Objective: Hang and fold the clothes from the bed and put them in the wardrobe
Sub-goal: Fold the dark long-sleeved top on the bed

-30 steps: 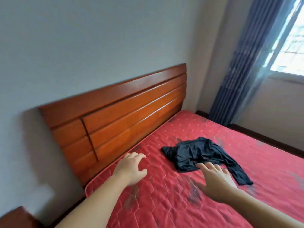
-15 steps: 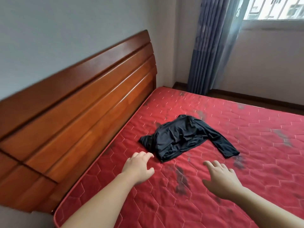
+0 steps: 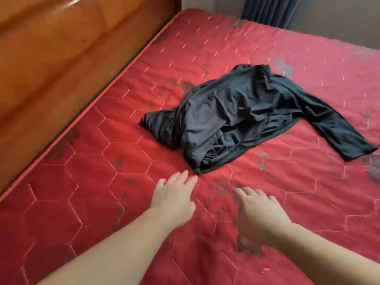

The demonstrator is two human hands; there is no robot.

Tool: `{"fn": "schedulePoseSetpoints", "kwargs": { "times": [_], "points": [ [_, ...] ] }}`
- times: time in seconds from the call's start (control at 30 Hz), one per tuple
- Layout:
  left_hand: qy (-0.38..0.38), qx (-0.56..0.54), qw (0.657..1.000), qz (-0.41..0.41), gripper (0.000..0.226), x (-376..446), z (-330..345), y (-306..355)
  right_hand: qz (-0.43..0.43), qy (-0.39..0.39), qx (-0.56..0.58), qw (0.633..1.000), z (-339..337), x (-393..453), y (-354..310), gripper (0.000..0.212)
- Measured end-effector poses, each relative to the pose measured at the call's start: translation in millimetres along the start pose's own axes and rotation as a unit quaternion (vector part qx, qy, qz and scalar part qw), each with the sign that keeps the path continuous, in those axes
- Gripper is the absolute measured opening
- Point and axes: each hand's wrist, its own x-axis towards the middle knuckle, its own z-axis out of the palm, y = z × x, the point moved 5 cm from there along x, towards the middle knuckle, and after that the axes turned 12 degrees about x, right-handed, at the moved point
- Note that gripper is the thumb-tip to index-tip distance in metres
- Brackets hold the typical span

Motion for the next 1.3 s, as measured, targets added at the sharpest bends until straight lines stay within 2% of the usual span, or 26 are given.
{"fn": "schedulePoseSetpoints", "kwargs": {
  "times": [0.07,0.13,0.2,0.23,0.3,0.37,0.43,0.5,0.57,0.63,0.73,0.8,0.9,0.93,1.0,1.07,1.17,1.23,1.3],
  "points": [
    [0.029,0.038,0.999,0.022,0.073,38,7,-11,-0.003,0.034,0.002,0.999,11,52,-4,0.049],
    [0.046,0.034,0.998,0.032,0.074,68,13,-16,0.007,0.060,0.027,0.998,20,92,-7,0.066],
    [0.048,0.029,0.998,0.030,0.071,88,23,-15,0.020,0.078,0.042,0.996,28,119,-9,0.069],
    [0.052,0.033,0.998,0.021,0.069,92,30,-14,0.016,0.102,0.039,0.994,28,129,-9,0.063],
    [0.082,0.003,0.997,-0.005,0.065,90,37,-12,-0.019,0.164,0.011,0.986,18,139,-12,0.037],
    [0.101,-0.097,0.990,-0.033,0.062,84,41,-10,-0.055,0.173,-0.012,0.983,16,139,-17,0.020],
    [0.104,-0.239,0.963,-0.069,0.058,76,41,-8,-0.090,0.161,-0.007,0.983,25,123,-20,0.017],
    [0.106,-0.365,0.919,-0.107,0.045,62,38,-9,-0.115,0.132,0.007,0.985,47,91,-26,0.019],
    [0.081,-0.425,0.890,-0.146,0.030,43,43,-5,-0.118,0.077,0.033,0.989,76,51,-31,0.021],
    [0.042,-0.409,0.896,-0.166,0.040,20,51,5,-0.102,0.023,0.075,0.992,105,15,-35,0.020],
    [-0.025,-0.351,0.927,-0.130,0.049,-10,70,33,-0.066,-0.047,0.127,0.989,141,-32,-36,0.019],
    [-0.043,-0.347,0.930,-0.112,0.042,-27,80,48,-0.018,-0.081,0.157,0.984,156,-59,-23,0.030],
    [-0.043,-0.354,0.926,-0.122,0.011,-46,87,60,0.035,-0.100,0.198,0.974,168,-100,11,0.050],
    [-0.049,-0.355,0.925,-0.126,0.008,-54,91,65,0.043,-0.099,0.199,0.974,172,-114,22,0.051],
    [-0.061,-0.363,0.919,-0.144,0.019,-73,97,78,0.065,-0.087,0.196,0.975,177,-142,44,0.050],
    [-0.064,-0.391,0.900,-0.182,0.033,-93,102,94,0.097,-0.085,0.198,0.972,181,-170,62,0.049],
    [-0.076,-0.468,0.839,-0.268,0.043,-123,105,122,0.130,-0.119,0.217,0.960,189,-205,74,0.049],
    [-0.082,-0.514,0.813,-0.260,0.039,-138,104,147,0.156,-0.141,0.283,0.936,189,-224,81,0.046],
    [-0.083,-0.562,0.797,-0.205,0.035,-153,91,174,0.144,-0.178,0.388,0.892,184,-238,85,0.042]
  ]
}}
